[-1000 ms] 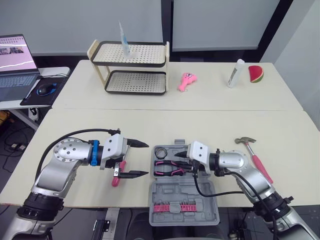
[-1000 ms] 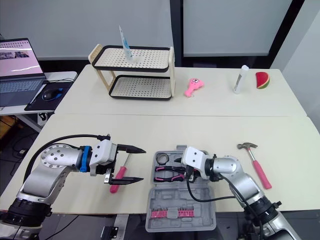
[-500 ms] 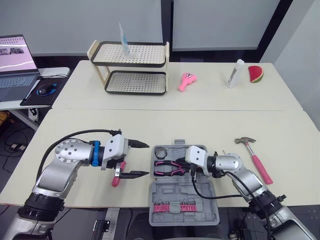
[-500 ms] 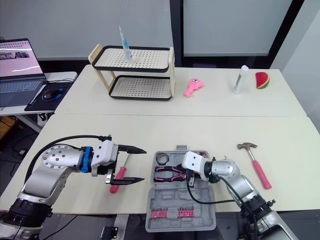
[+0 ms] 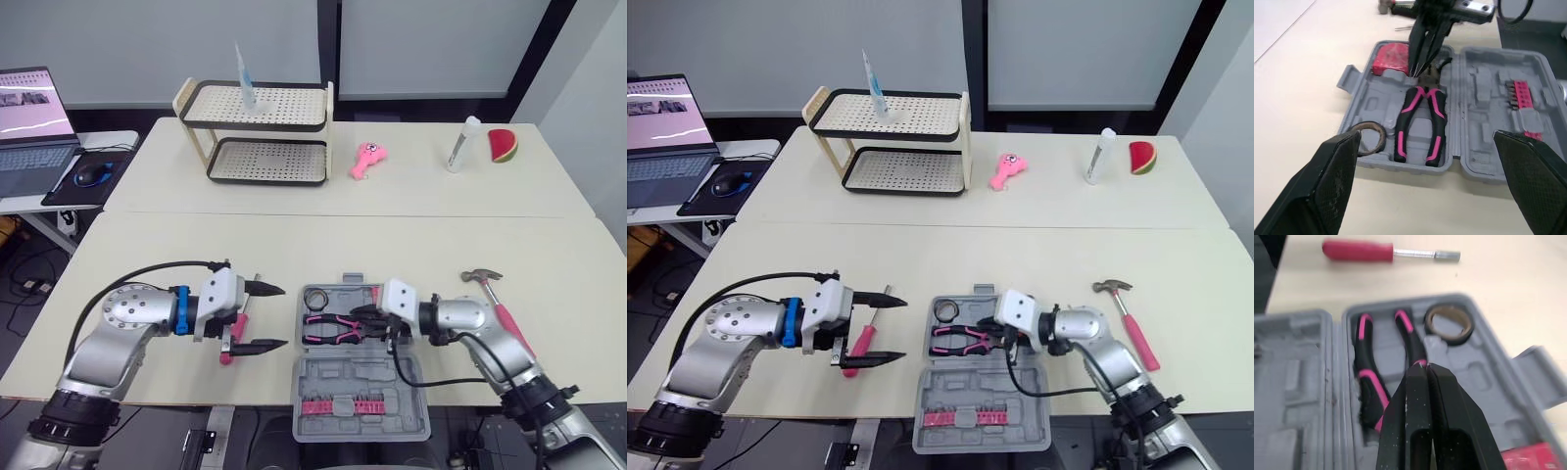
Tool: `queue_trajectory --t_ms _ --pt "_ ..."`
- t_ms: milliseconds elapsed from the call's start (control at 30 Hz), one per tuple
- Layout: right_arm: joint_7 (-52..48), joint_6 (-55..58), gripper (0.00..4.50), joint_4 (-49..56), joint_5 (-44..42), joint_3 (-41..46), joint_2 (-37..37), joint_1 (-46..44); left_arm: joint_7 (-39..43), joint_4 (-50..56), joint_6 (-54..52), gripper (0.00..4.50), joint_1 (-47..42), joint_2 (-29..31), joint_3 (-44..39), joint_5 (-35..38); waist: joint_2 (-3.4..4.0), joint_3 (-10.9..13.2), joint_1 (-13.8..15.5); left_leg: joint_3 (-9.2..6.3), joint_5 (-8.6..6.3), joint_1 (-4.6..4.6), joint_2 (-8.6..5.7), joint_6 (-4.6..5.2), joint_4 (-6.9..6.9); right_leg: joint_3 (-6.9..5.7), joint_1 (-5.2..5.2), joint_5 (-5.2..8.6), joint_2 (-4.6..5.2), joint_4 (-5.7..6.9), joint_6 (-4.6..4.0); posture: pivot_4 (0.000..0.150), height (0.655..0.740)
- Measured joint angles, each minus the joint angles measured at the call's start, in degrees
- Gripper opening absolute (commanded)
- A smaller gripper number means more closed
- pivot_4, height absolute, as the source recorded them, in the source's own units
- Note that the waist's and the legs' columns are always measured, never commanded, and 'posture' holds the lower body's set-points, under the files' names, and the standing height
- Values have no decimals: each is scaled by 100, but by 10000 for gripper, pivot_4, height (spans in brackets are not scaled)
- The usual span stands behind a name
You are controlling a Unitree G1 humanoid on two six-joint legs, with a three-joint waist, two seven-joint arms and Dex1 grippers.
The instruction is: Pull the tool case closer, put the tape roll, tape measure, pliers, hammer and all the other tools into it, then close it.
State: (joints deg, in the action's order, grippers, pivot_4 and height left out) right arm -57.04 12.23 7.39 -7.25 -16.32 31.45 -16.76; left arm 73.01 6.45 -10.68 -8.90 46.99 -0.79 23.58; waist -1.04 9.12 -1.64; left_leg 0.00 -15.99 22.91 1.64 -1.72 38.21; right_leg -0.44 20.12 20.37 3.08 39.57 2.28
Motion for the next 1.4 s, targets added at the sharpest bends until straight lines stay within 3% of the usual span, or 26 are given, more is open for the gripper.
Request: queue_trajectory --t_ms 133,267,433,533,633,667,1100,1133,1200,1400 --pt "-342 393 13197 665 -577 916 935 220 13 -185 -358 45000 200 330 -580 262 0 0 5 -4 0 0 0 1 -5 -4 -3 0 1 -8 0 1500 7400" --pt "-892 554 19673 849 -1127 2040 1997 1063 36 -769 -375 45000 544 784 -1144 261 0 3 16 2 -1 0 -2 1 -9 -2 -5 0 2 -18 0 1500 7400" --pt "-1247 139 28617 147 -1204 3278 2647 1556 1 -1409 -76 45000 648 1050 -1675 72 0 2 14 2 -1 -9 1 2 -11 -2 -16 0 2 -21 0 1500 7400" --pt "-1461 -243 34365 -601 -1158 3607 2865 1710 -64 -1728 3 45000 646 1063 -1771 15 0 2 11 12 -1 -8 -2 2 -11 2 -14 0 1 -23 0 1500 7400" --pt "-1555 -524 44045 -1213 -1085 3792 3026 1720 -142 -2012 16 45000 569 1064 -1855 2 0 2 10 11 -1 -10 2 2 -11 1 -14 0 1 -21 0 1500 7400" --pt "-1562 -578 44596 -1327 -1073 3818 3037 1720 -146 -2059 29 45000 569 1064 -1868 -14 0 2 9 11 -1 -10 3 2 -11 2 -13 0 1 -20 0 1500 7400" --pt "-1424 -1235 44596 -2137 -718 3796 3036 1949 -278 -2188 347 45000 599 1062 -1844 -371 0 2 8 15 -1 -8 2 1 -12 4 -11 0 1 -20 0 1500 7400" --pt "-1343 -1184 44862 -1961 -682 3723 2994 1987 -278 -2088 440 43157 662 1057 -1771 -455 1 1 7 15 -1 -9 4 1 -12 5 -12 0 2 -18 0 1500 7400" --pt "-1208 -1039 41015 -1448 -666 3457 2824 2004 -255 -1739 563 39929 796 937 -1548 -558 3 0 -5 16 -1 -9 6 1 -12 8 -12 0 2 -17 0 1500 7400" --pt "-823 -614 23552 -44 -174 2365 2598 1888 -395 -437 279 21097 1060 601 -907 -588 3 1 10 12 -1 -2 3 1 -9 10 -11 0 2 -17 0 1500 7400"
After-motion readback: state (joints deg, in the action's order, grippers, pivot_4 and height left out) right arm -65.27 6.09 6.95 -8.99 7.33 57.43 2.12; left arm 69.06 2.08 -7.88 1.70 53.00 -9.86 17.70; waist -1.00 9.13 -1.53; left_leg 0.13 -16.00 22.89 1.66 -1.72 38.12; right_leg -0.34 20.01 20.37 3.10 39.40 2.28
